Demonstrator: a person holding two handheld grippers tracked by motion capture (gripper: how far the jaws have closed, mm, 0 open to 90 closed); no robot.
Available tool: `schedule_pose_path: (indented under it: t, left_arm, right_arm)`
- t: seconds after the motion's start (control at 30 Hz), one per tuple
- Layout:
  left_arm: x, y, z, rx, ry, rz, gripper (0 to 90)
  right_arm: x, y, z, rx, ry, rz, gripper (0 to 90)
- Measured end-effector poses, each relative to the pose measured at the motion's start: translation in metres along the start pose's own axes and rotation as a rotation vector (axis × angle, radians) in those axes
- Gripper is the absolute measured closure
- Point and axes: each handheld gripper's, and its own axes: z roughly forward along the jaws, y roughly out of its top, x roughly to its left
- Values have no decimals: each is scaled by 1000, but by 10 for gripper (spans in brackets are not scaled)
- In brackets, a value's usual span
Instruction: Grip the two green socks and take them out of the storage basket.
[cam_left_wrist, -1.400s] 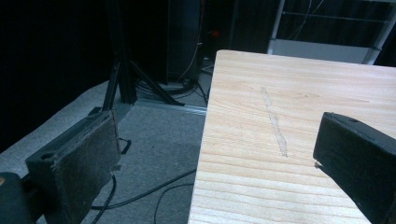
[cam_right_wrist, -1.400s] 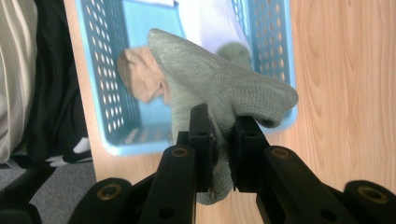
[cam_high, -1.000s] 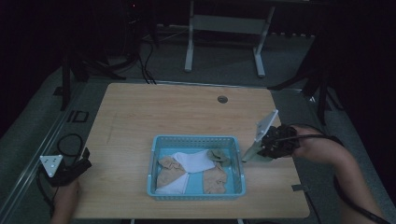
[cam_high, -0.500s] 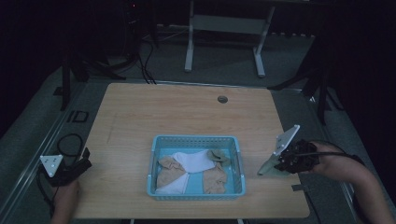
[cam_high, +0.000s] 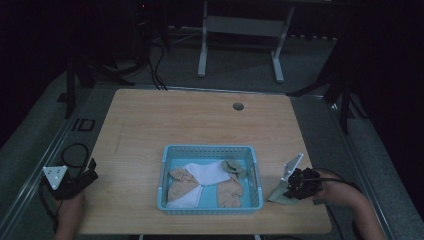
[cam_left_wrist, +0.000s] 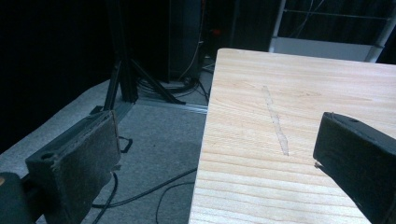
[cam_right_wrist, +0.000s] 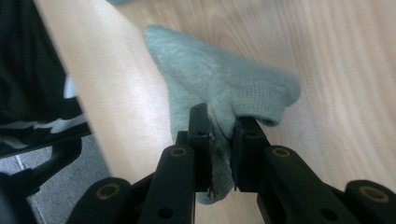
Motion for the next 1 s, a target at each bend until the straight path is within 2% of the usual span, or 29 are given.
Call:
schedule_pose_path:
  t: [0.27, 0.3, 0.37, 0.43, 0.6, 0.7, 0.8, 1.0]
  left_arm:
    - [0, 0, 0, 0, 0, 0, 7]
    - [0, 0, 0, 1, 0, 0, 7]
    - [0, 0, 0, 1, 0, -1, 7]
    - [0, 0, 0, 1, -1, -1, 7]
    - [0, 0, 0, 1, -1, -1, 7]
    - [0, 0, 0, 2, -1, 0, 7]
    - [0, 0, 0, 2, 0, 0, 7]
    - [0, 0, 0, 4, 0, 1, 7]
  right_arm:
    - [-15, -4, 40, 57, 19, 32, 776]
    - [-16, -4, 42, 65, 17, 39, 762]
    - [-17, -3, 41, 69, 15, 43, 668]
    - [-19, -2, 37, 65, 21, 42, 604]
    - [-23, 2, 14, 71, -28, 45, 525]
    - [-24, 7, -1, 78, -57, 44, 515]
    - [-24, 15, -15, 69, -80, 21, 512]
    - [-23, 38, -35, 54, -90, -24, 514]
